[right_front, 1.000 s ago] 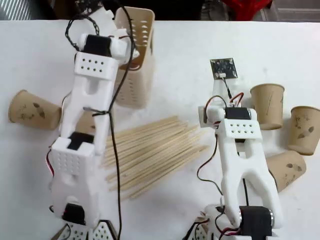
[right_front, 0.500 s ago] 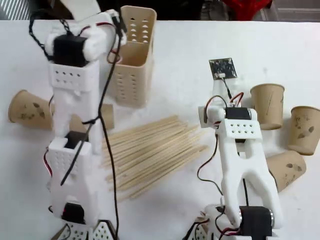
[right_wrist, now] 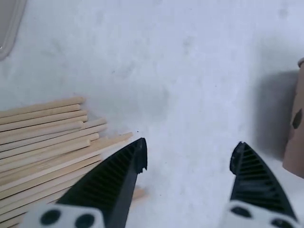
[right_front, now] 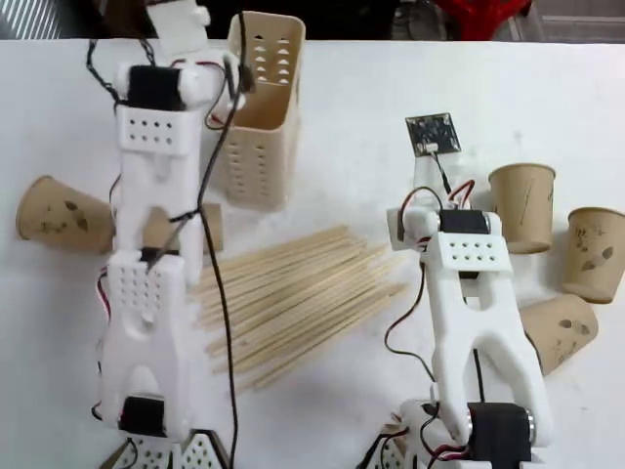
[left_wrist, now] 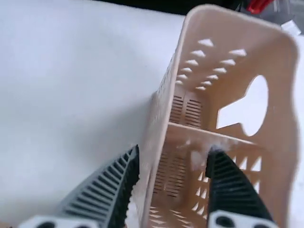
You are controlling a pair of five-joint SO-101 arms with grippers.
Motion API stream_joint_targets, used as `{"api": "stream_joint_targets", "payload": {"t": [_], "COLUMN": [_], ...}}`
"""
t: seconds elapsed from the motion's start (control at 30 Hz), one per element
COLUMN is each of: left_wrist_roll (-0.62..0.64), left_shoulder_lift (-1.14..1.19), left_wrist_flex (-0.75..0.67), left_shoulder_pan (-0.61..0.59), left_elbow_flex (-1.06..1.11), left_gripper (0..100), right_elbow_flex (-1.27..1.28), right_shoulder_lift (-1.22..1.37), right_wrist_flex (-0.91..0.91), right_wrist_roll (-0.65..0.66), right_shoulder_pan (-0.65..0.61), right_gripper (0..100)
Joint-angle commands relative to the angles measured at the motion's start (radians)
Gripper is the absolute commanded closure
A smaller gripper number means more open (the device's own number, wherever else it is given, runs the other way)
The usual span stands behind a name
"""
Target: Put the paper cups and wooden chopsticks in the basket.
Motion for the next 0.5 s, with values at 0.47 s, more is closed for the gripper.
{"api": "stream_joint_targets", "payload": {"t": [0.47], "left_wrist_roll": [-0.657], "left_shoulder_lift": [0.145], "left_wrist_flex": [-0.034], "left_shoulder_pan": [0.005], "left_elbow_flex": [-0.044], "left_gripper": [97], "right_elbow_flex": [-0.032], "right_shoulder_lift": [-0.035], "right_wrist_flex": [-0.007], "right_wrist_roll": [0.009], "right_shoulder_pan": [0.013], "right_gripper": [71.5]}}
